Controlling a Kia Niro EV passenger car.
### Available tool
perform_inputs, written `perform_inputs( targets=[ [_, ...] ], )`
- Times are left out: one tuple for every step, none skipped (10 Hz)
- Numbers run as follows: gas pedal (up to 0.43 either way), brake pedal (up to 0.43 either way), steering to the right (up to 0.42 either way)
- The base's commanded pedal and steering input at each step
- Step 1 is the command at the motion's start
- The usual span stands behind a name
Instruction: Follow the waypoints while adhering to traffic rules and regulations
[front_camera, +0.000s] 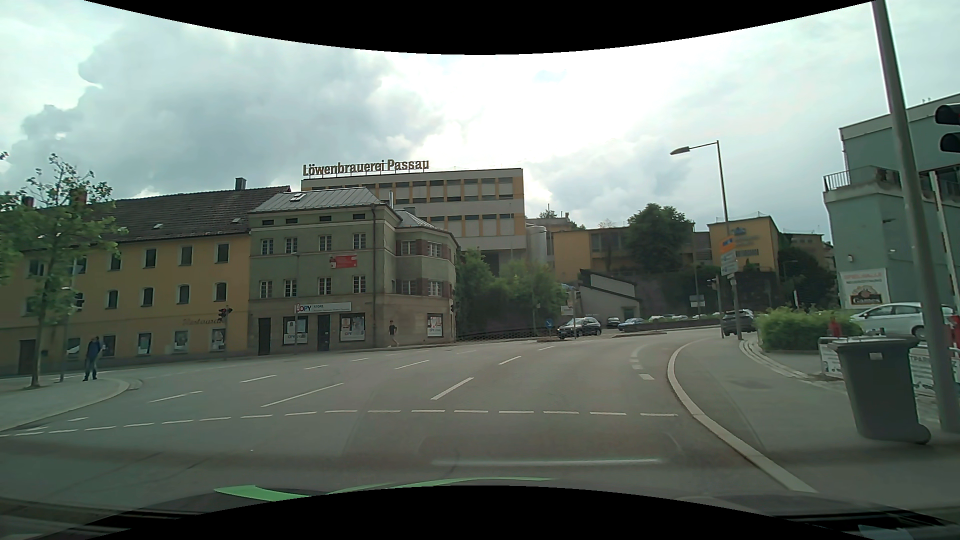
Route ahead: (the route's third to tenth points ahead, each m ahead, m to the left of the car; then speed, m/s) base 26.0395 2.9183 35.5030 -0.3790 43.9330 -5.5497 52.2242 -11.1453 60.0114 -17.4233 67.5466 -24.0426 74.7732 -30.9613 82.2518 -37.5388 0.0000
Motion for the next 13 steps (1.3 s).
perform_inputs(
  targets=[
    [0.0, 0.354, 0.031],
    [0.0, 0.354, 0.031],
    [0.0, 0.354, 0.031],
    [0.0, 0.354, 0.031],
    [0.0, 0.354, 0.031],
    [0.0, 0.354, 0.031],
    [0.0, 0.354, 0.031],
    [0.0, 0.354, 0.031],
    [0.0, 0.354, 0.031],
    [0.0, 0.354, 0.031],
    [0.0, 0.354, 0.031],
    [0.0, 0.354, 0.031],
    [0.0, 0.354, 0.031]
  ],
)
